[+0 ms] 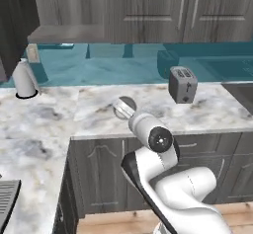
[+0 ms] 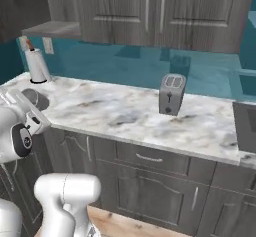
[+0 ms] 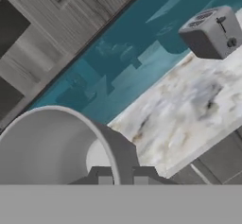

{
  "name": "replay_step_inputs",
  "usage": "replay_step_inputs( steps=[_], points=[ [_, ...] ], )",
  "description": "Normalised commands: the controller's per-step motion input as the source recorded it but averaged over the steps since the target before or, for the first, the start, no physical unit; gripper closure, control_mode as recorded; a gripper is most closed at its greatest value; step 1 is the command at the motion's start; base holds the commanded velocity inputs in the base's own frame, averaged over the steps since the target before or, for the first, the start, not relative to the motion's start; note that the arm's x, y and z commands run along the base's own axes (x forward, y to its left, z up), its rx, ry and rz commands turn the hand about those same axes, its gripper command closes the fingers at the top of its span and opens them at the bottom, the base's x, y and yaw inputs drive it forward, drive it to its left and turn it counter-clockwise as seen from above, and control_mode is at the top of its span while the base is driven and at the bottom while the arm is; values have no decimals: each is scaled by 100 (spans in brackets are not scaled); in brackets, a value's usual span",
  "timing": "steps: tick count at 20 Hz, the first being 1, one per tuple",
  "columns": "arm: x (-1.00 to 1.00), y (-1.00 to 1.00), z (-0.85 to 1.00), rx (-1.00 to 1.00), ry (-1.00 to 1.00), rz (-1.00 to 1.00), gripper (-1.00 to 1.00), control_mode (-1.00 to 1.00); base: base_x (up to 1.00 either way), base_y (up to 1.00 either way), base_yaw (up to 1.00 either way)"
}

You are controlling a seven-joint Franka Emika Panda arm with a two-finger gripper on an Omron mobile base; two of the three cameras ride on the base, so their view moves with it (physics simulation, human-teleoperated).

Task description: Move the glass cup from next to the sink to the open cabinet. Then, move the bowl with the lemon to the fridge to clear the area for faucet cleaning.

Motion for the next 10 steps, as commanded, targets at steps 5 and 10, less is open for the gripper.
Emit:
replay_step_inputs(
  steps=[5, 10],
  points=[
    [0, 0, 0, 0, 0, 0, 100, 100, 58, 41, -20],
    [0, 0, 0, 0, 0, 0, 100, 100, 88, 58, -16]
  ],
)
